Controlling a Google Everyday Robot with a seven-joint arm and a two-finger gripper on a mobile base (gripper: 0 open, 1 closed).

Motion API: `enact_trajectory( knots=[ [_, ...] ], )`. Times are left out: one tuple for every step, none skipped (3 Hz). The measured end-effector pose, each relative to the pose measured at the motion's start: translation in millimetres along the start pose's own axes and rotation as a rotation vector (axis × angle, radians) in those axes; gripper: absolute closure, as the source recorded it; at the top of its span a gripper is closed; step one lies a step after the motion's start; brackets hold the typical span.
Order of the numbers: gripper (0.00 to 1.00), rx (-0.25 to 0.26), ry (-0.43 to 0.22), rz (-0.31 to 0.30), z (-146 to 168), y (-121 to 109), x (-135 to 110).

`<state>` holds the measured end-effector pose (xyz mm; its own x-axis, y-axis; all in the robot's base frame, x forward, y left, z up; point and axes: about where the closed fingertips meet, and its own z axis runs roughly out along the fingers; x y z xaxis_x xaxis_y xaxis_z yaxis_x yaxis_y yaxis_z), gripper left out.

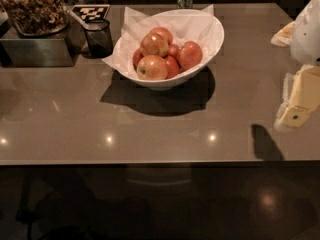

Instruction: Pick apple from white bowl

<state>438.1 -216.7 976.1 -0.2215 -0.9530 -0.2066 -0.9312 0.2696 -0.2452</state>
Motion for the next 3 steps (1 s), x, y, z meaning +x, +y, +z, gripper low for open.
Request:
enact_trajectory(
  knots=[
    [0.0,0.0,0.0,0.0,0.0,-0.1,-0.1],
    [0.0,0.011,-0.018,-0.037,-3.6,-7.3,-9.1],
    [0.0,0.011,-0.071,-0.104,-9.3,-29.9,-31.3]
  ],
)
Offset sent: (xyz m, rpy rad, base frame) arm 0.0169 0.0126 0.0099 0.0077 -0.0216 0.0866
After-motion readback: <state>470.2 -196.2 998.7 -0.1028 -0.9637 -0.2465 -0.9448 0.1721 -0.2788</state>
